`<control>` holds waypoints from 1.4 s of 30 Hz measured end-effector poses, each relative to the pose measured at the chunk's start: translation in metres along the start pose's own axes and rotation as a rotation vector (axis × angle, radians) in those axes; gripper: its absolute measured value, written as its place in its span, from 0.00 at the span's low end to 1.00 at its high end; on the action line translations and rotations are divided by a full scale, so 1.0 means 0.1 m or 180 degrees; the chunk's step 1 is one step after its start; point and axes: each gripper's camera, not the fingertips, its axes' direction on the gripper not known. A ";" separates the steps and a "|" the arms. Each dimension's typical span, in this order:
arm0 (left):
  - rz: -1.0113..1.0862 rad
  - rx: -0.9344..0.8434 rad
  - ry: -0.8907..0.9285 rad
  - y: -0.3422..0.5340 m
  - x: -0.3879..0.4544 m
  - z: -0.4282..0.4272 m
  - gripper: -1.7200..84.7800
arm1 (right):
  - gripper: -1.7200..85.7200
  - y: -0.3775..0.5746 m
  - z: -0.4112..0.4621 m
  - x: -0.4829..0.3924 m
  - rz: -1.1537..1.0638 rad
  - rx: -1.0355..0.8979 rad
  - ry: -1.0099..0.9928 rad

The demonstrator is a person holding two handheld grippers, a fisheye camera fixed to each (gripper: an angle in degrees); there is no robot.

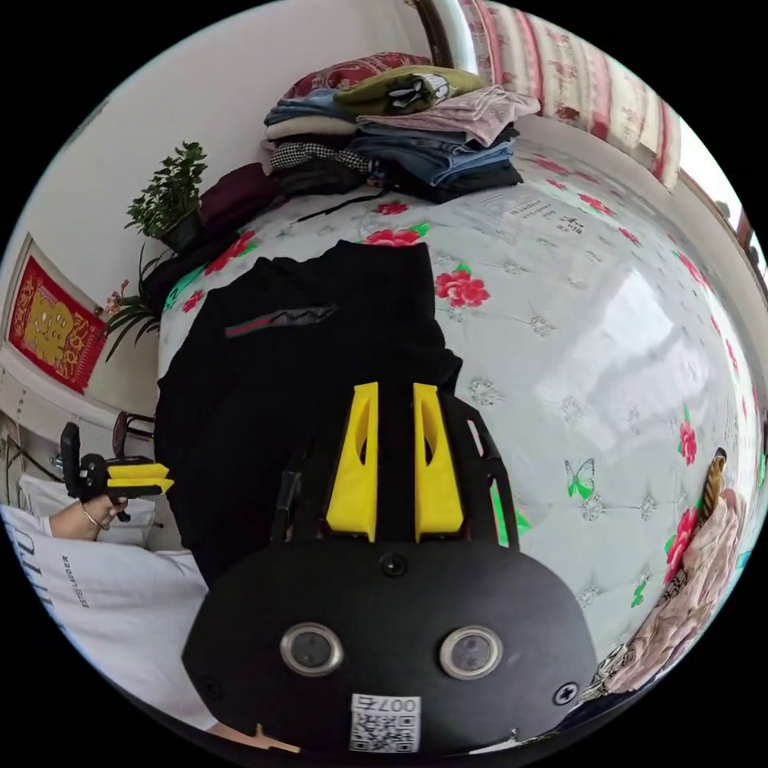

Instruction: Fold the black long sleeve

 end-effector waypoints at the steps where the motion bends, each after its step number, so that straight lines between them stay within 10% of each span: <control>1: -0.0061 0.0058 0.0081 0.02 -0.04 -0.03 0.04 | 0.05 -0.05 0.04 0.01 -0.0001 -0.0007 0.0003; 6: -0.0832 0.0622 0.0436 0.47 -0.40 -0.34 0.01 | 0.03 -0.21 0.72 0.08 -0.0070 -0.0718 0.0278; 18: -0.1602 0.0691 0.0856 0.95 -0.98 -0.12 0.14 | 0.05 0.59 0.19 0.30 0.0160 0.0145 -0.0525; 30: -0.1351 -0.0006 0.1447 0.61 -1.19 0.91 0.19 | 0.12 2.83 -0.29 1.03 0.0895 -0.0655 -0.0799; 42: -0.1225 0.0131 0.1333 0.66 -1.15 1.02 0.19 | 0.10 2.36 0.33 0.55 -0.0028 -0.1340 -0.0413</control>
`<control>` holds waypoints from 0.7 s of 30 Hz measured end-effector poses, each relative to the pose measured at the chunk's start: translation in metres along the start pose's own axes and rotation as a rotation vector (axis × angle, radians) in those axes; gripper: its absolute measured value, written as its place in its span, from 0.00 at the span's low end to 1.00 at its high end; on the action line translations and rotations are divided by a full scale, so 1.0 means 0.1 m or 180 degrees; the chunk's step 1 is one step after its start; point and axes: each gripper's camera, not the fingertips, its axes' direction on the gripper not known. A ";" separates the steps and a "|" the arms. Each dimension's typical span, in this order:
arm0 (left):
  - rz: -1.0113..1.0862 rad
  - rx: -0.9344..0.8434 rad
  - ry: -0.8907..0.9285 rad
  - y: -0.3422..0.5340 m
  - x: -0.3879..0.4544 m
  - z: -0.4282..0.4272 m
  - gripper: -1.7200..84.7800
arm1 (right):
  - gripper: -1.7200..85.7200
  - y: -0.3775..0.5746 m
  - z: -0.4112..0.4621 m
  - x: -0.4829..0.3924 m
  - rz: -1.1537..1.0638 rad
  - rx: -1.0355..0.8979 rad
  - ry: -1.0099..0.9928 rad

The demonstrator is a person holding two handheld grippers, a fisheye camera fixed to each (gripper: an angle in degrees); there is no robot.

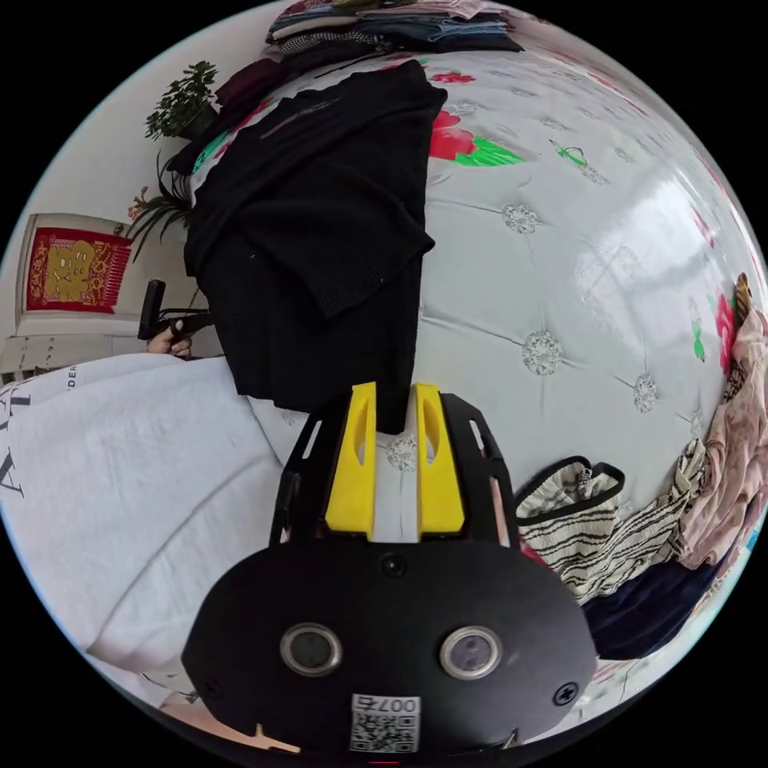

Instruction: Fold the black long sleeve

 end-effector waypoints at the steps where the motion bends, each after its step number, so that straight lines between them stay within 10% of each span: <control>1: -0.0037 0.0023 -0.0009 0.03 -0.06 0.00 0.19 | 0.10 -0.03 0.01 0.00 -0.0014 -0.0008 0.0004; 21: -0.0065 -0.0067 0.0416 -0.06 -0.51 0.54 0.12 | 0.07 -0.91 0.47 0.21 -0.0215 -0.0383 -0.0170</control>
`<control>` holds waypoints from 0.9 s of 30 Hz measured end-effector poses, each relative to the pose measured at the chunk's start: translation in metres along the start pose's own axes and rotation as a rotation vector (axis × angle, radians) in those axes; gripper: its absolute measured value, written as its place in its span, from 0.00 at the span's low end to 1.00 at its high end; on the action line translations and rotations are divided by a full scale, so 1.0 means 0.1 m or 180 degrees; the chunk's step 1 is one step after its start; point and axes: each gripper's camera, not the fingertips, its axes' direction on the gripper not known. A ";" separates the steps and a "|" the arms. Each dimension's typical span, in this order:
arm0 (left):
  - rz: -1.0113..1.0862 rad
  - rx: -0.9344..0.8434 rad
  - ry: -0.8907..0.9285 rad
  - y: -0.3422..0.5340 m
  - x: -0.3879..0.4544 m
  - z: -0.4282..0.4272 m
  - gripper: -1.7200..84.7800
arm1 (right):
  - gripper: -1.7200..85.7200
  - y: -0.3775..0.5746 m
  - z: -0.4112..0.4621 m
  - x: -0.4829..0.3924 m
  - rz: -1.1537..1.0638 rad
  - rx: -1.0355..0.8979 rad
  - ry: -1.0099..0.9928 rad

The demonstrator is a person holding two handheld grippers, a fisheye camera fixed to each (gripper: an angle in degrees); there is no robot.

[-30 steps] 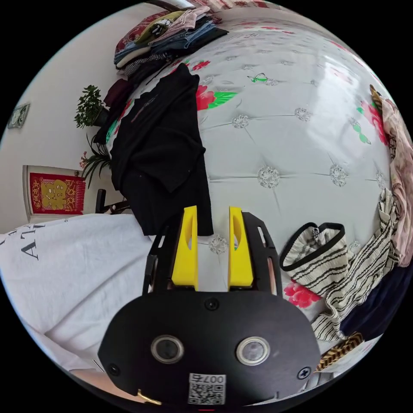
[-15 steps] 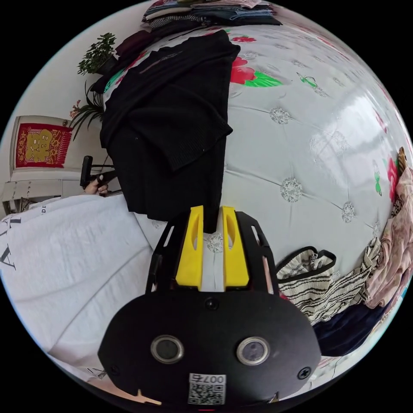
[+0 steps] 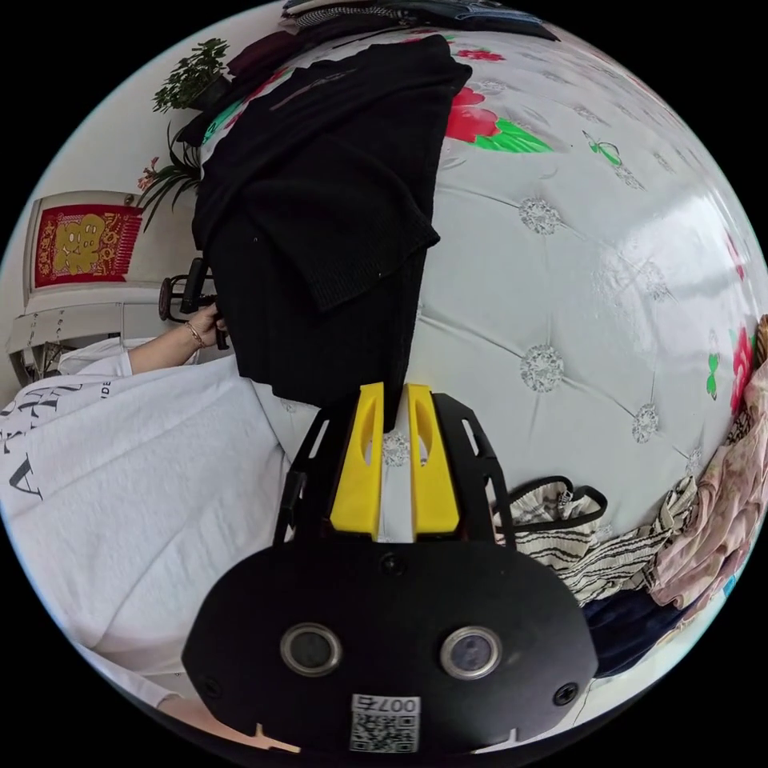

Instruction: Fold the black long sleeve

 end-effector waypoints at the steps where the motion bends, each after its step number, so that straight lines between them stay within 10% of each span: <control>1: 0.0039 0.0011 0.0089 0.01 0.03 0.00 0.09 | 0.07 -0.01 0.02 0.01 0.0008 0.0004 -0.0015; 27: 0.0443 0.0914 0.1134 1.59 0.60 -1.68 0.01 | 0.02 0.37 0.75 0.48 0.0085 0.0983 -0.1349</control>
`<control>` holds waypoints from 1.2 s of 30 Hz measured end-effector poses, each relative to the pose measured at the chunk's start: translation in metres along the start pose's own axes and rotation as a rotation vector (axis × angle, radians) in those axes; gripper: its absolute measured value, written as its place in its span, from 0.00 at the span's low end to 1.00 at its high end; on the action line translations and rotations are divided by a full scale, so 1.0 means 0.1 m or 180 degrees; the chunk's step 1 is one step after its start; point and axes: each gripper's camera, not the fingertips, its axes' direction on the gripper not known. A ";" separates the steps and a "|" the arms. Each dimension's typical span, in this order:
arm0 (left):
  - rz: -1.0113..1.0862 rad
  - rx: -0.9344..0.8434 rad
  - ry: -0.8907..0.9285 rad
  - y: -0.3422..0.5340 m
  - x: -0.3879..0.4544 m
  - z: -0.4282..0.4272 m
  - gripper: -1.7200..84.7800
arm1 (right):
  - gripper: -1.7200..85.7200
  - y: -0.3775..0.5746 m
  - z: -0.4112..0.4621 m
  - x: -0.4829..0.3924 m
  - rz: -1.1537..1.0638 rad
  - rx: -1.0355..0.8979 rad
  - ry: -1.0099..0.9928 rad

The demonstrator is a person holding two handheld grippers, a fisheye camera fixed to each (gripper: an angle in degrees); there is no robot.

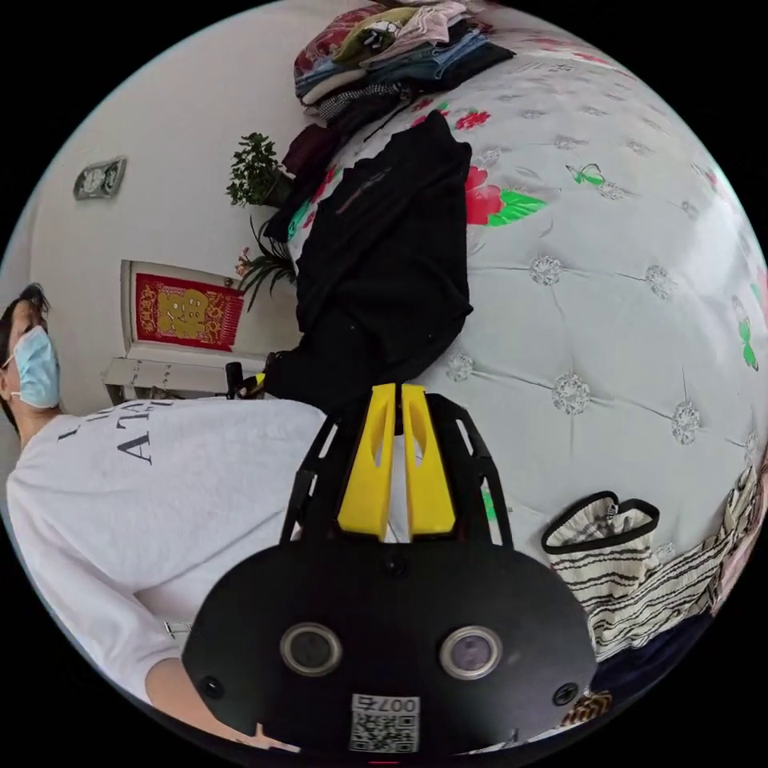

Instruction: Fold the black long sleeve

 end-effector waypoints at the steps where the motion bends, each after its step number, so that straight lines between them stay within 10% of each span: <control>1: 0.0043 0.0073 0.0052 -0.04 0.06 -0.06 0.01 | 0.02 0.01 -0.02 0.02 0.0011 0.0079 -0.0083; 10: -0.0127 0.1078 0.0319 -1.12 -0.01 -0.25 0.02 | 0.02 -0.80 -0.11 0.15 0.0047 0.1281 -0.0986; 18: -0.0501 0.1378 -0.0834 -1.72 0.01 0.15 0.14 | 0.07 -1.87 0.69 -0.17 0.0164 0.1307 0.0218; 25: -0.0404 0.0761 -0.1886 -0.82 0.22 0.28 0.16 | 0.10 -1.08 0.97 -0.07 0.0036 0.1050 0.0787; 36: -0.0069 -0.0203 -0.1938 -0.96 0.27 0.99 0.18 | 0.10 -1.08 1.38 0.03 -0.0115 0.0385 0.1158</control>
